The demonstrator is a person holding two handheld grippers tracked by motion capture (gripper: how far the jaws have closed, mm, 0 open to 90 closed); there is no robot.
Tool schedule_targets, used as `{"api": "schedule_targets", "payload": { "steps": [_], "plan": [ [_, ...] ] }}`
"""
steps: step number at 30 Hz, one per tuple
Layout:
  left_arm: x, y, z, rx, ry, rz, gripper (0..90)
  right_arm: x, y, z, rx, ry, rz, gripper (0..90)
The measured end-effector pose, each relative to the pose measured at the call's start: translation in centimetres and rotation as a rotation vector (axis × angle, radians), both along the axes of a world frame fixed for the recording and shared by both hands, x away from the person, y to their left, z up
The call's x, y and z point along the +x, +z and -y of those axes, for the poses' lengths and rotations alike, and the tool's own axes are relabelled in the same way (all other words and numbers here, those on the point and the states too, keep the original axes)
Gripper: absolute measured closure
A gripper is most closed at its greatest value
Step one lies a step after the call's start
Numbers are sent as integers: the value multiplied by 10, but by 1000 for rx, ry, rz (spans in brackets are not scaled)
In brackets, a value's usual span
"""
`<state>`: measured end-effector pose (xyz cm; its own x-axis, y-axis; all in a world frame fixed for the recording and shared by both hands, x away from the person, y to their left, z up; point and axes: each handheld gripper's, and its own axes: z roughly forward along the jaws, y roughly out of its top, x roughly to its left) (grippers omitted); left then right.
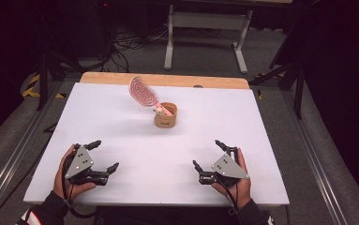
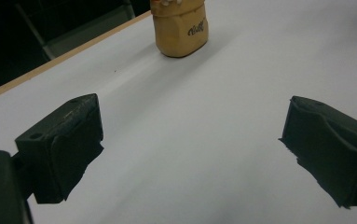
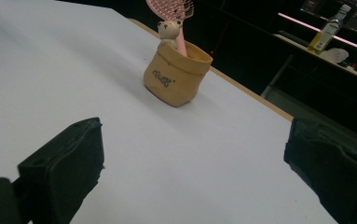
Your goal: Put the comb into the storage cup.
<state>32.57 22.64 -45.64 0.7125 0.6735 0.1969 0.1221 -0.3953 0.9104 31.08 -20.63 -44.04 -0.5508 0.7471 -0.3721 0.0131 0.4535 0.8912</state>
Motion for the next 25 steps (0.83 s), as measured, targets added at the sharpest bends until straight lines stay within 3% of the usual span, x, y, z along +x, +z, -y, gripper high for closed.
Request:
{"api": "schedule_targets", "payload": {
  "steps": [19, 25],
  "plan": [
    [8, 0, -4, -15, 6, -17, 58, 7, -1, 1, 5, -21, -14, 49],
    [9, 0, -3, -28, 20, -19, 59, 8, -2, 1, 27, -22, -32, 49]
  ]
}}
